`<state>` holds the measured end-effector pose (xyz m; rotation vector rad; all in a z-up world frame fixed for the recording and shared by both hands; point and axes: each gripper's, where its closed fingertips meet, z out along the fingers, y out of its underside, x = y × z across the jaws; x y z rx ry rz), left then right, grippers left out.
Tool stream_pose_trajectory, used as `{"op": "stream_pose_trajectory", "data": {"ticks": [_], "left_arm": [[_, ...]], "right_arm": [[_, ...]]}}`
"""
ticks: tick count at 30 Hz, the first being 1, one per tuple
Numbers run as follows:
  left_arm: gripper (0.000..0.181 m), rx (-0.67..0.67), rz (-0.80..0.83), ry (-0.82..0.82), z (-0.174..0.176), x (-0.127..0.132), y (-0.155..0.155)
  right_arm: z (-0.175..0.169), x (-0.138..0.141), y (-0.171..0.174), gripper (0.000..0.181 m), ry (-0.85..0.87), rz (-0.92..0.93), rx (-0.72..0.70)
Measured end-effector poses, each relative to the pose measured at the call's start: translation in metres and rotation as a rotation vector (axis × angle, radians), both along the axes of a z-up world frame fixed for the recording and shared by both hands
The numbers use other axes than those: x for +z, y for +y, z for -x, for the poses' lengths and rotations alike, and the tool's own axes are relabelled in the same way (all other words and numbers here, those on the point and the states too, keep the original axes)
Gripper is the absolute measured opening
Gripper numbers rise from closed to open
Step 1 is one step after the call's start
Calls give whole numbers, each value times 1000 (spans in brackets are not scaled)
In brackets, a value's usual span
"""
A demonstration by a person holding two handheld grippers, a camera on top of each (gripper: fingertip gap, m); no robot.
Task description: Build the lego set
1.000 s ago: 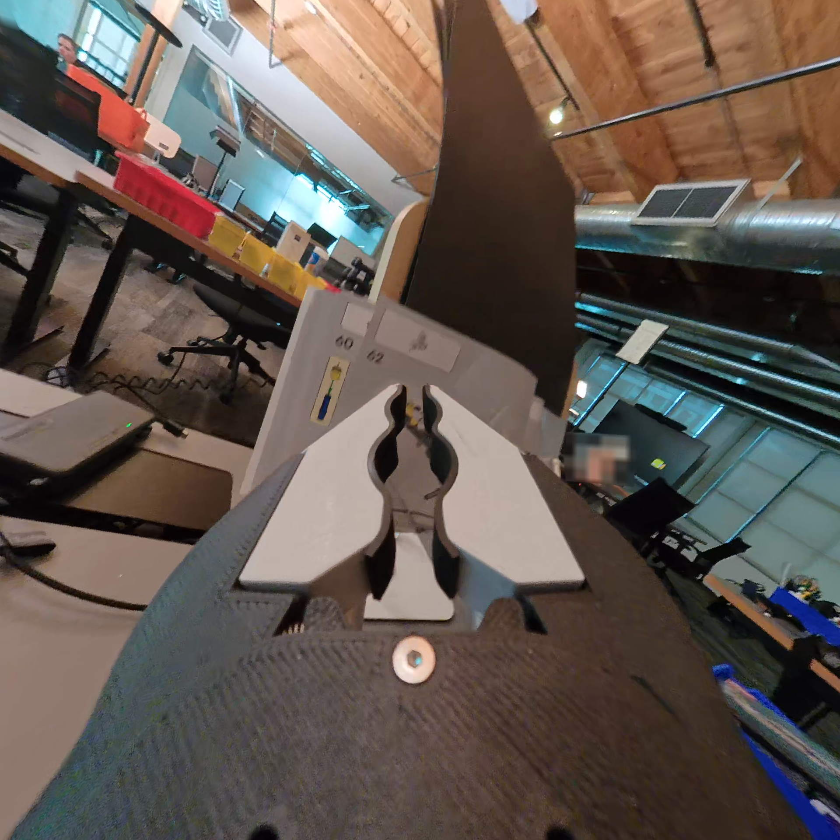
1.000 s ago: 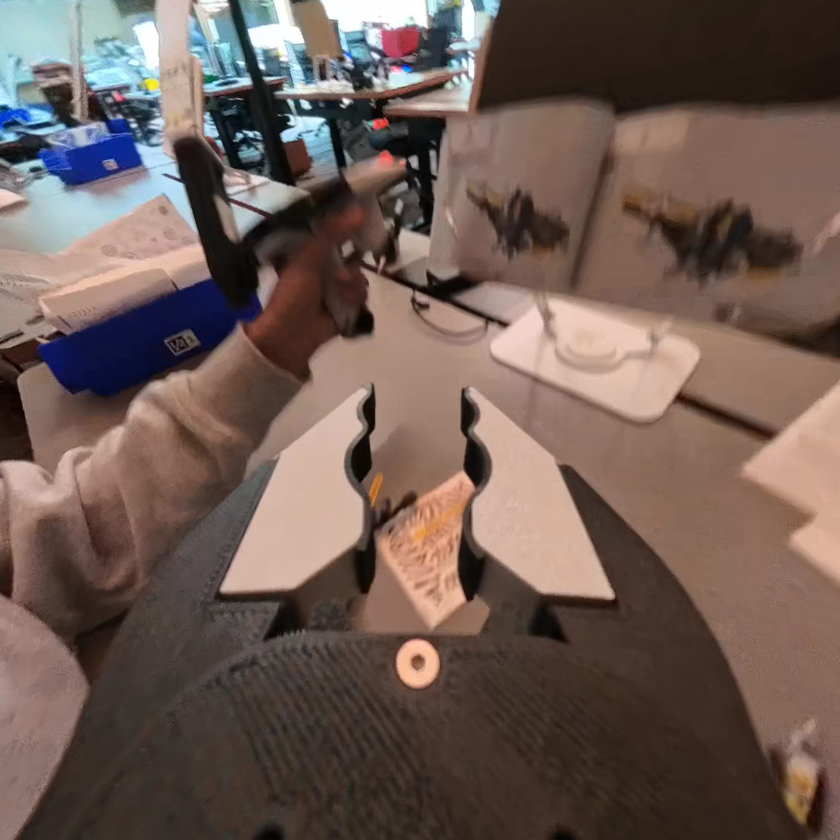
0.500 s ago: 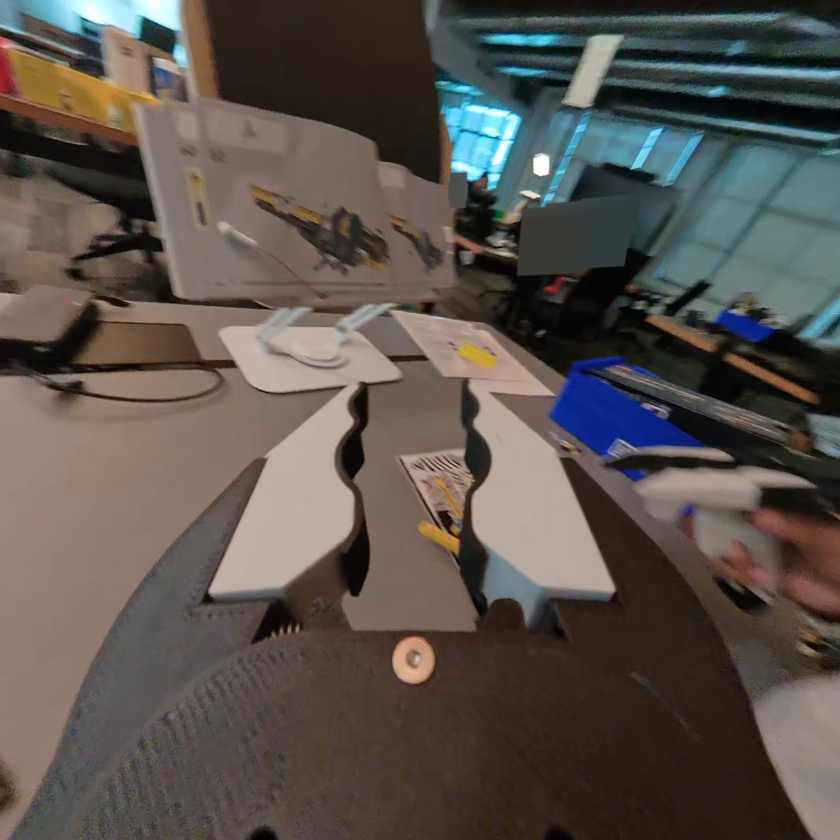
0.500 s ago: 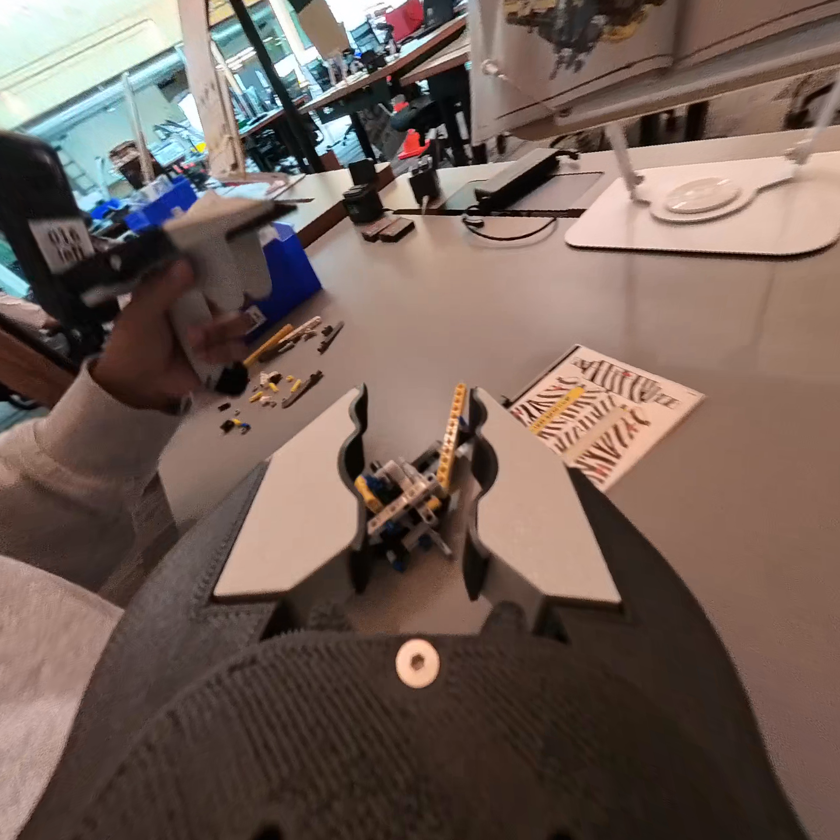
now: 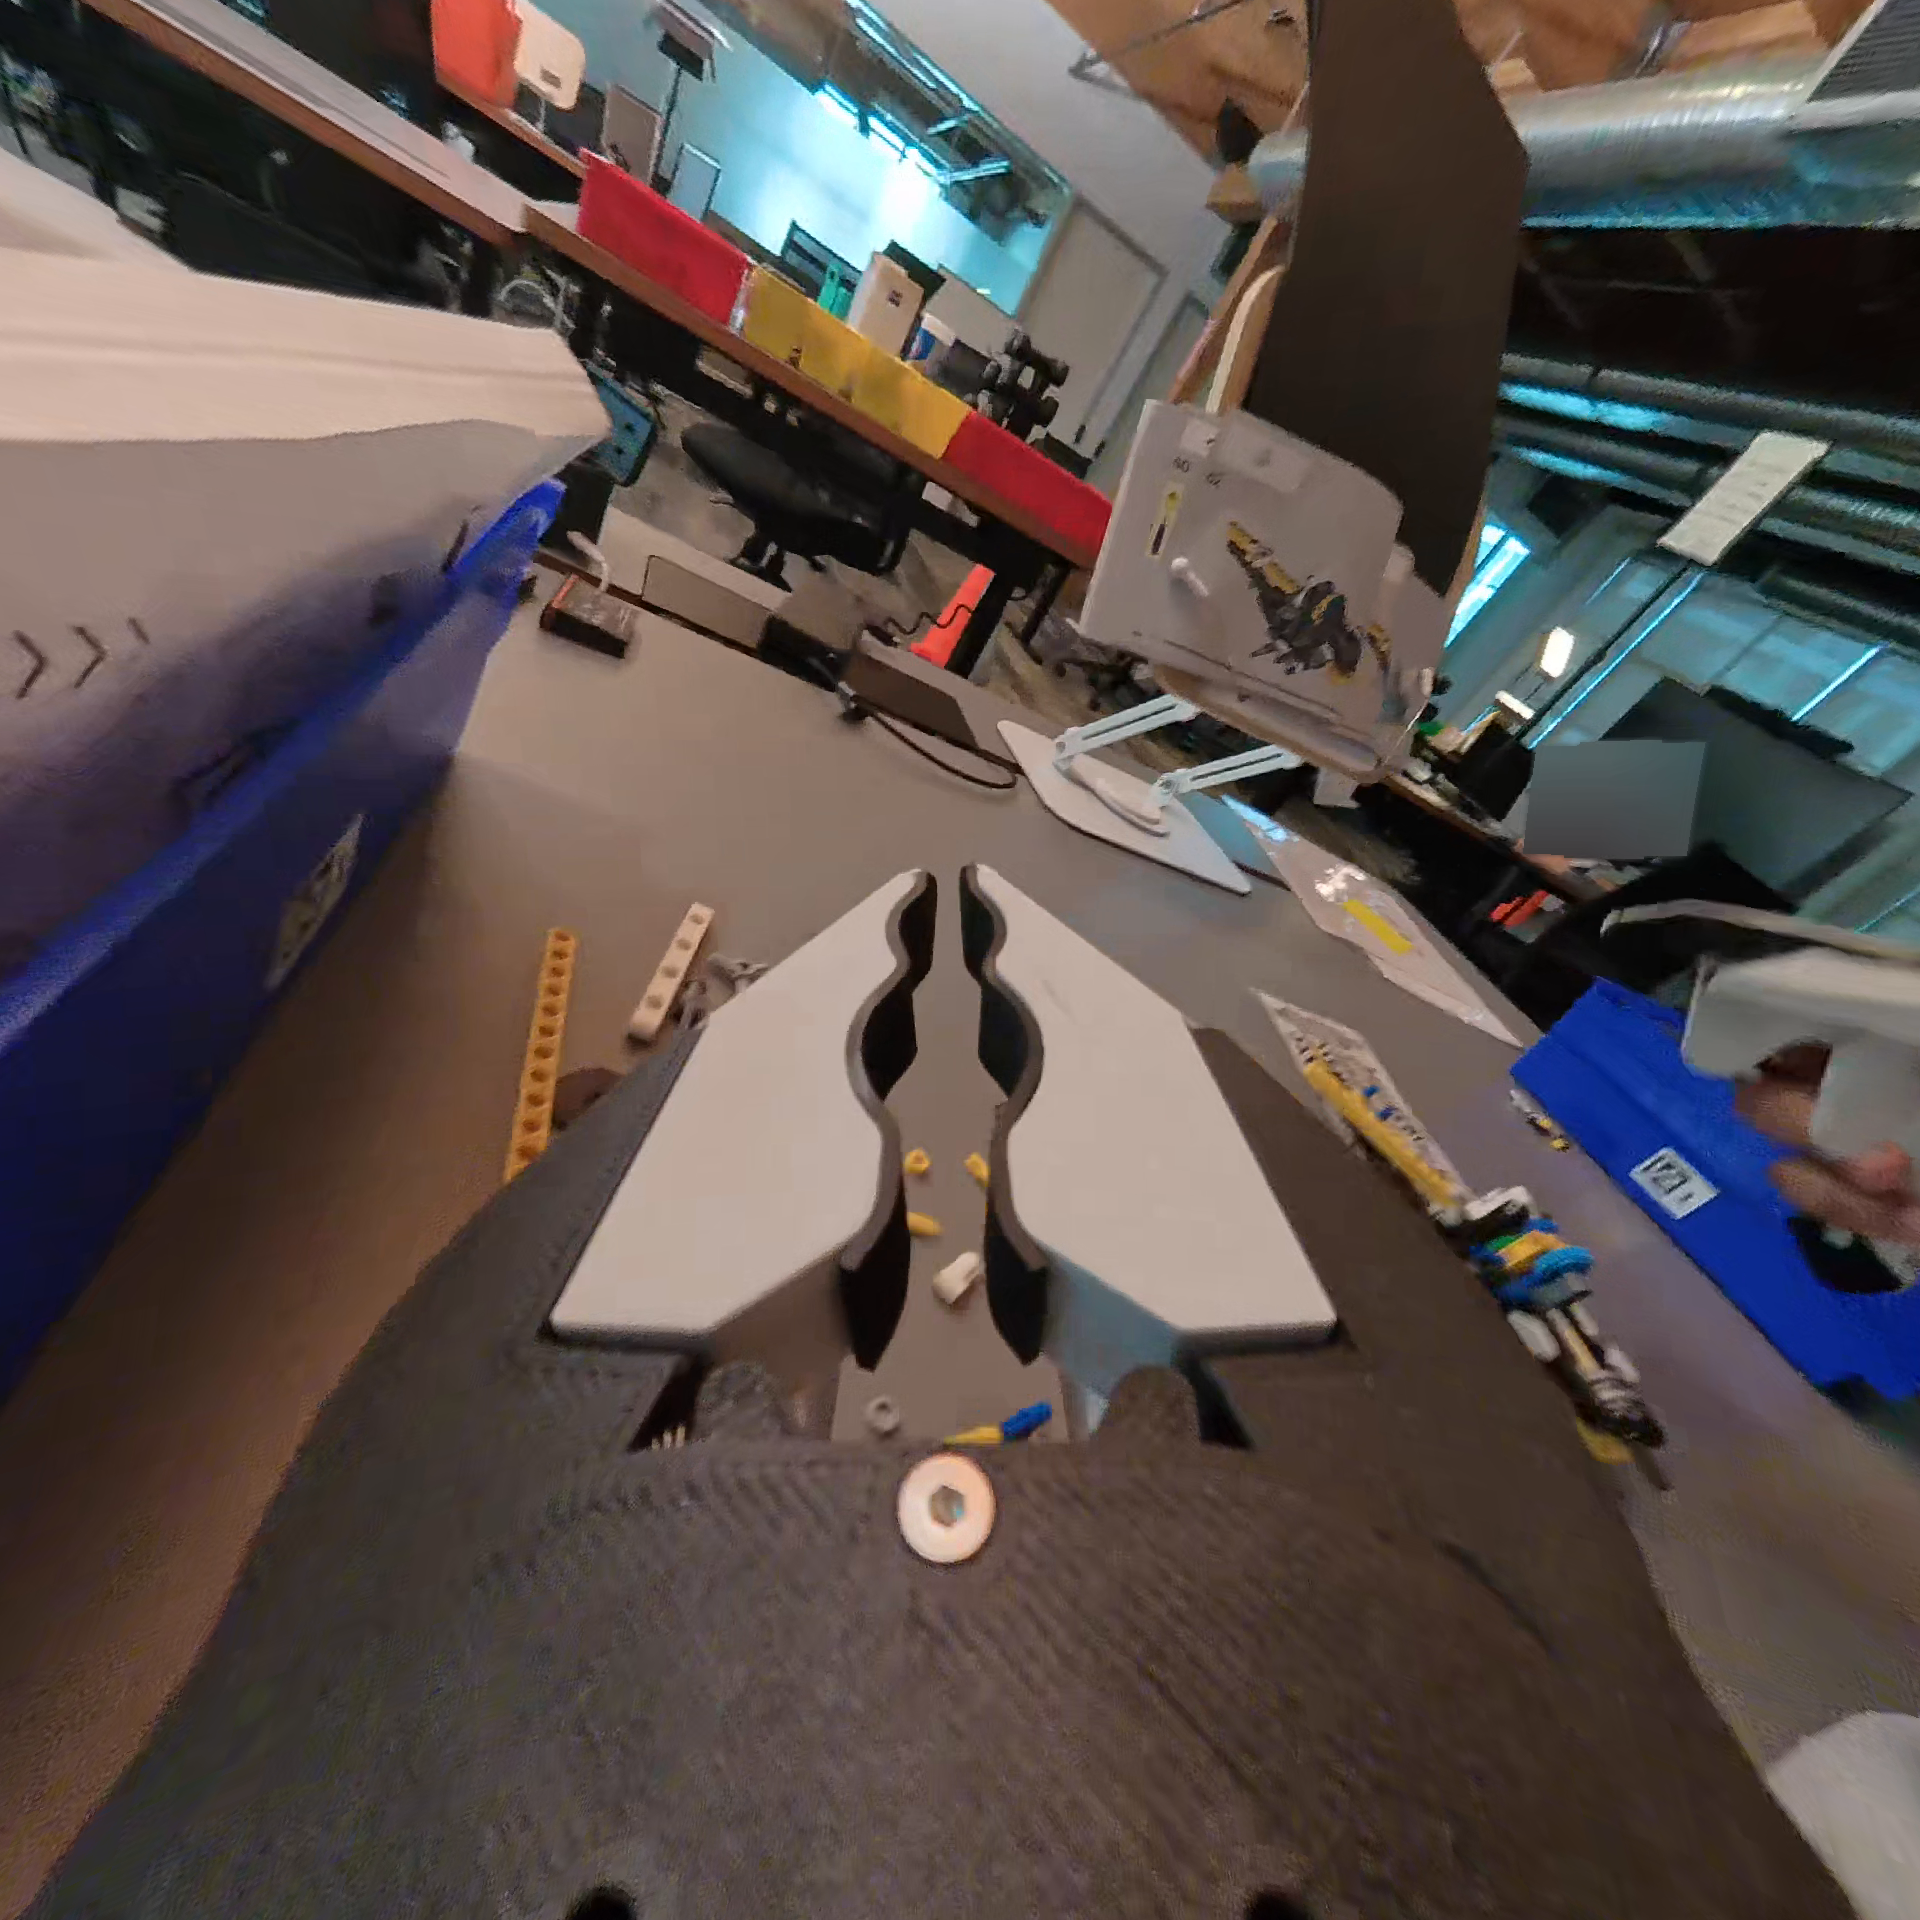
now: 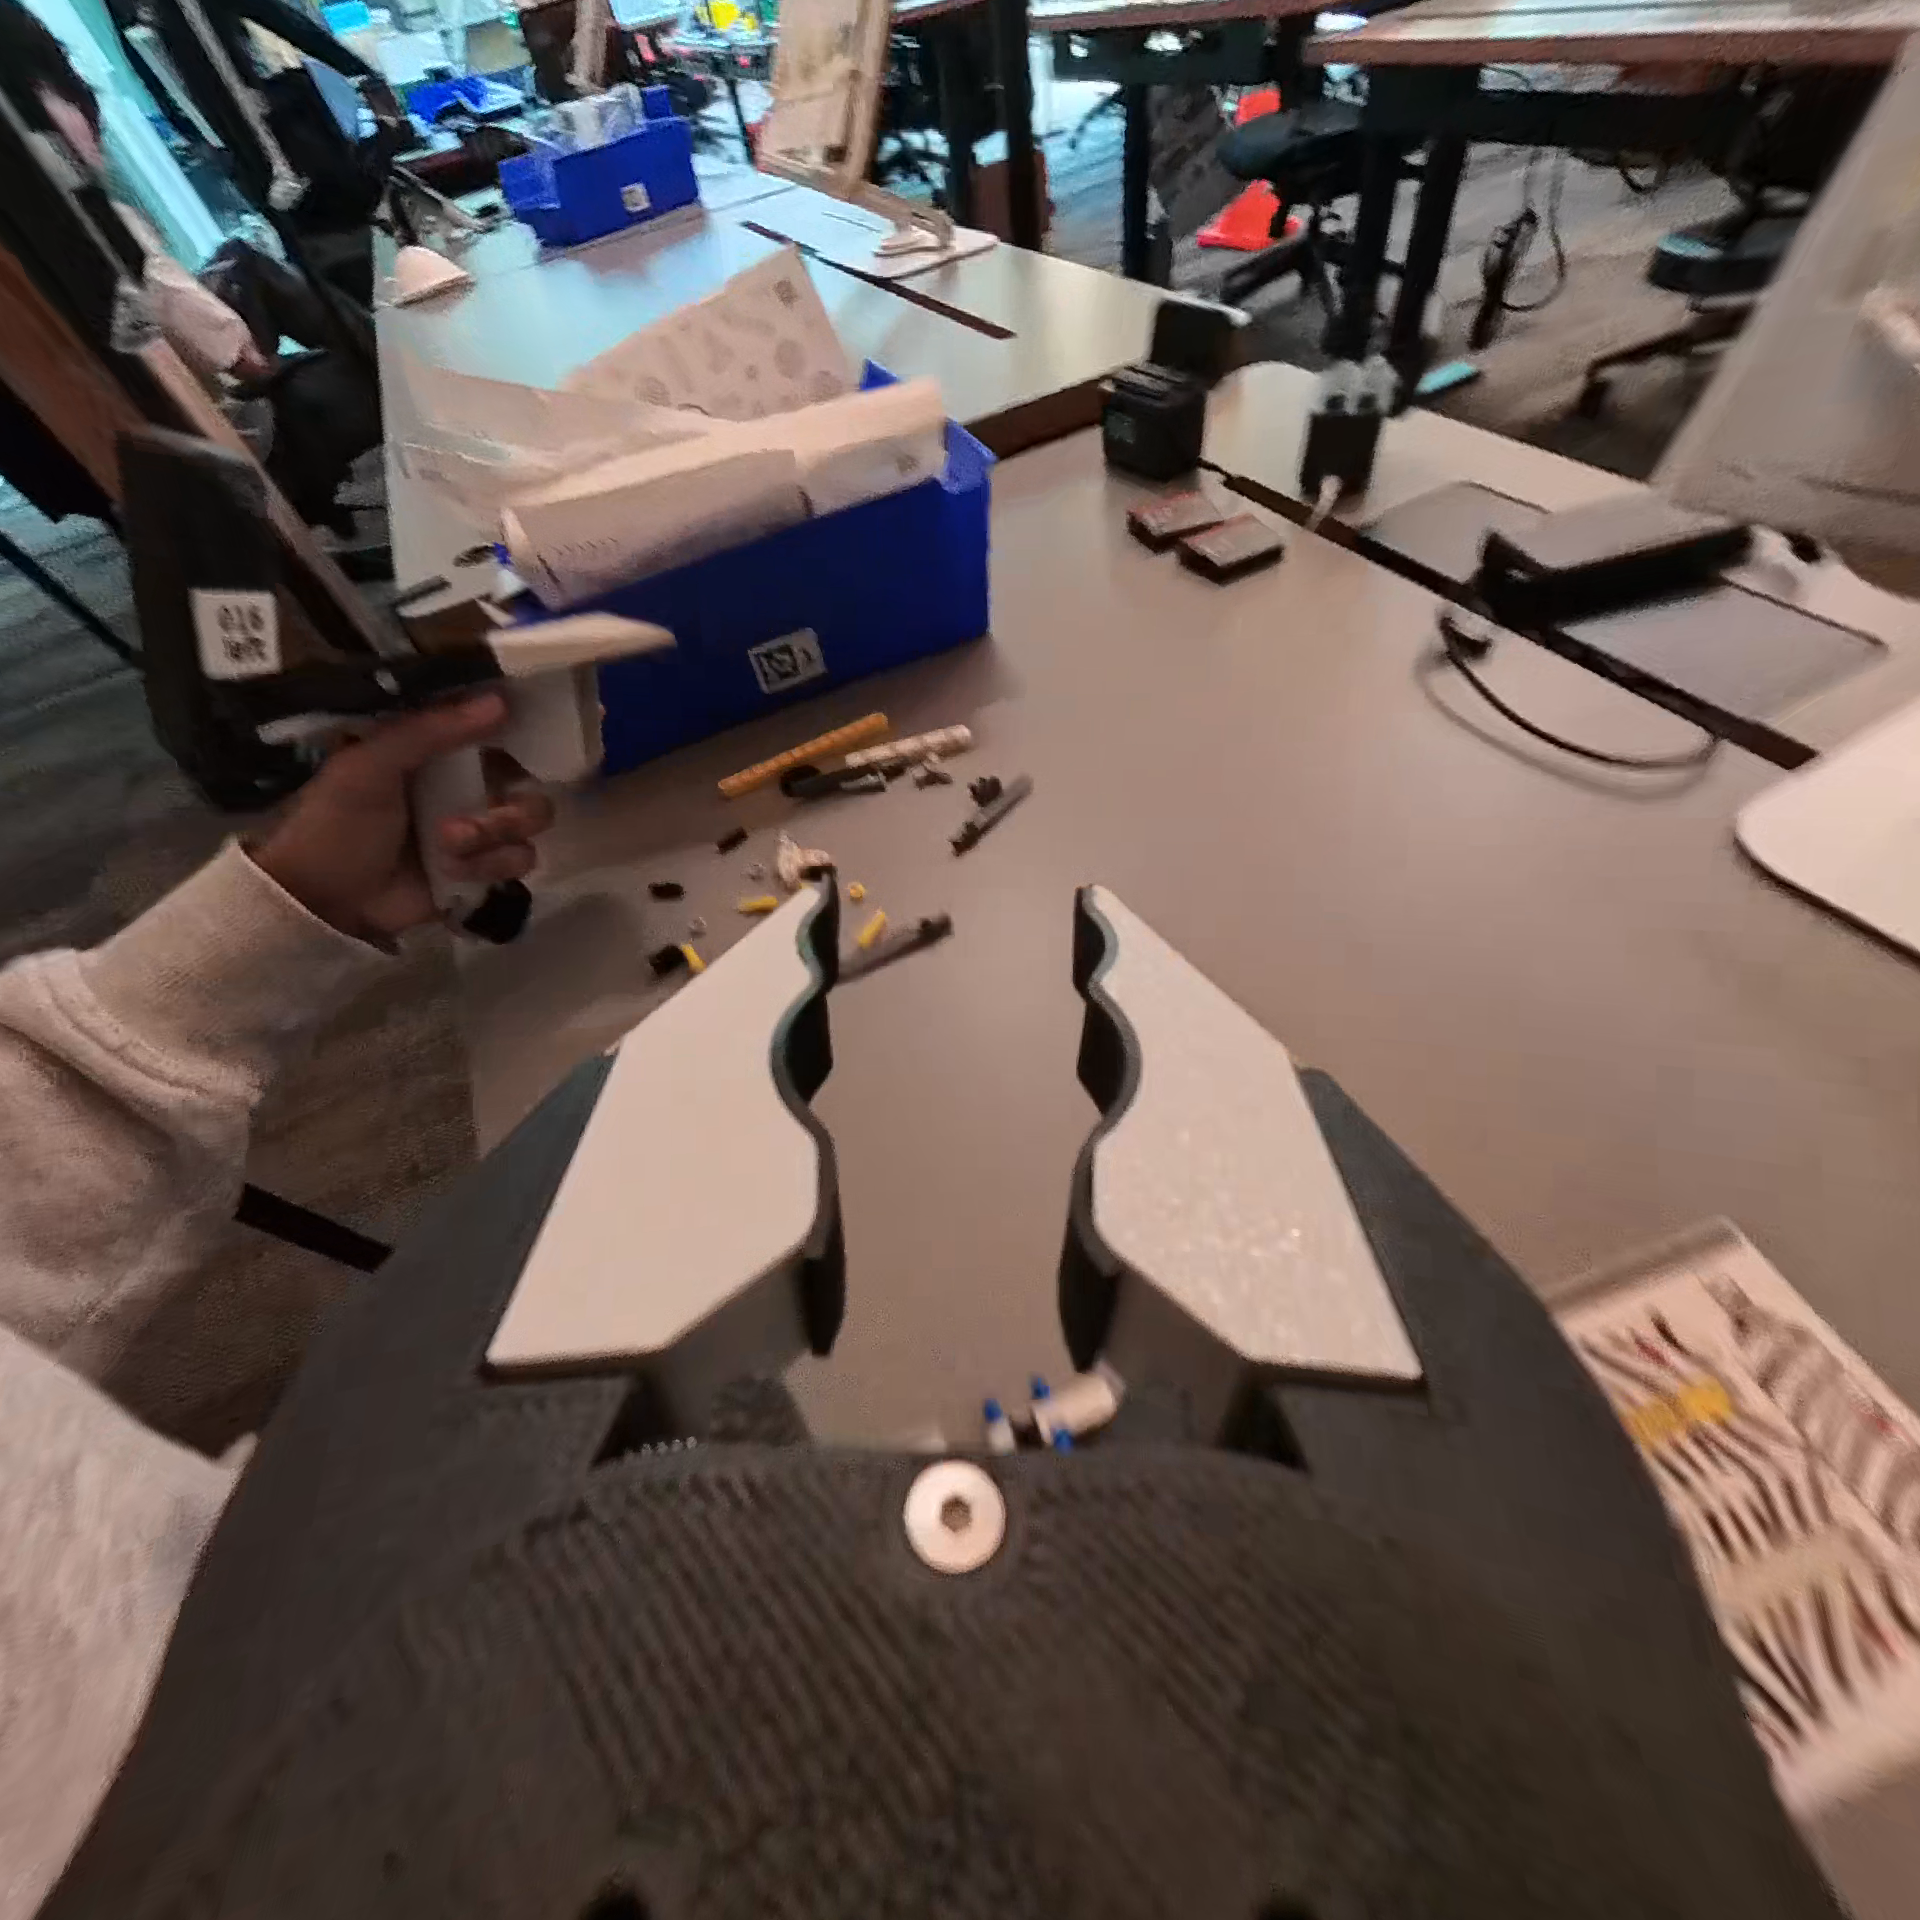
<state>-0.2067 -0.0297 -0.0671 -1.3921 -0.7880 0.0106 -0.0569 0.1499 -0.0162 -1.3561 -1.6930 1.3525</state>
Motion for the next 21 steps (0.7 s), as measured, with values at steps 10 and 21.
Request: {"op": "stream_pose_trajectory", "data": {"ticks": [10, 21], "left_arm": [[0, 109, -35, -66, 22, -33, -30], [0, 193, 69, -53, 33, -40, -20]], "right_arm": [[52, -30, -106, 43, -90, 38, 143], [117, -129, -153, 43, -291, -216, 186]]}}
